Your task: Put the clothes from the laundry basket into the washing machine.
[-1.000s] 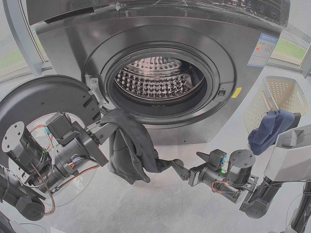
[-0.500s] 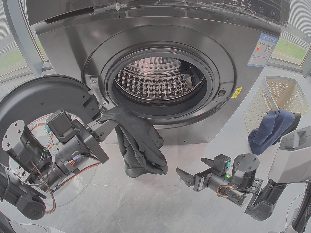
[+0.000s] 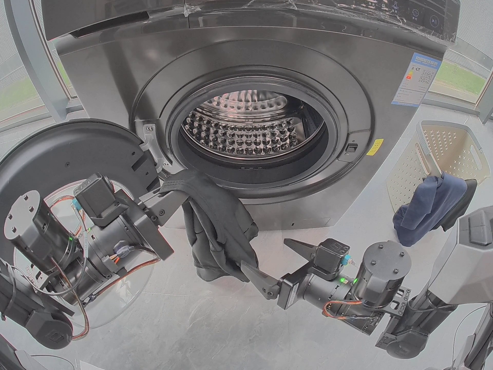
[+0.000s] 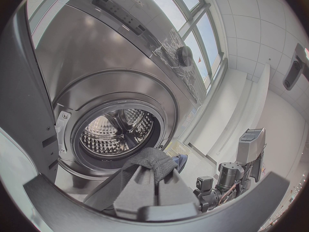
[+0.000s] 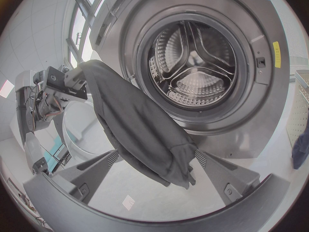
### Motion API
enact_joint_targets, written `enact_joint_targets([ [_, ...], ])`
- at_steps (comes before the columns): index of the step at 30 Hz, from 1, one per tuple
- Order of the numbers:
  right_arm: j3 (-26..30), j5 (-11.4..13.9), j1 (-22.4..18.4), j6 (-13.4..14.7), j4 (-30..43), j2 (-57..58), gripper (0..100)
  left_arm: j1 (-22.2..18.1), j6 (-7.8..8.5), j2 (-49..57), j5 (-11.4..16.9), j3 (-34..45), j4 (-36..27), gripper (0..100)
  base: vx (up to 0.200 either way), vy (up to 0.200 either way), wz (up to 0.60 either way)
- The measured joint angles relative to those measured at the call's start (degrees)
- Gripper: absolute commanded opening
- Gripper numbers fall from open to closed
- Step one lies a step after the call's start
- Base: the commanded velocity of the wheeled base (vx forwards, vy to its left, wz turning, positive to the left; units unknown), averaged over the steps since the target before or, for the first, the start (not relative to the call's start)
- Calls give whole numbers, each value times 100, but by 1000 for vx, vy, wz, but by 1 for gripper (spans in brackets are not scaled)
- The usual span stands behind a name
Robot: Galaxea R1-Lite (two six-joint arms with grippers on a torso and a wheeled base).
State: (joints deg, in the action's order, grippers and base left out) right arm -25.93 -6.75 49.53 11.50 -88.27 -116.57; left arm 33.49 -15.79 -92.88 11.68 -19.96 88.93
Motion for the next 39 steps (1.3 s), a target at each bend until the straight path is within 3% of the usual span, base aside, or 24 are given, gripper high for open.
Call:
enact_joint_targets([
  [25, -1092, 57, -52, -134, 0, -819, 100, -2, 0, 0, 0, -7, 0, 0, 0, 0, 0],
  [26, -1186, 55, -59, -132, 0, -862, 0, -2, 0, 0, 0, -7, 0, 0, 0, 0, 0],
  [32, -1649, 40, -141, -118, -9, -1064, 0, 0, -2, 2, 2, 9, 0, 0, 0, 0, 0],
  [39, -1580, 30, -319, -113, -9, -802, 0, 0, 0, 2, 33, 78, -2, 0, 0, 0, 0],
])
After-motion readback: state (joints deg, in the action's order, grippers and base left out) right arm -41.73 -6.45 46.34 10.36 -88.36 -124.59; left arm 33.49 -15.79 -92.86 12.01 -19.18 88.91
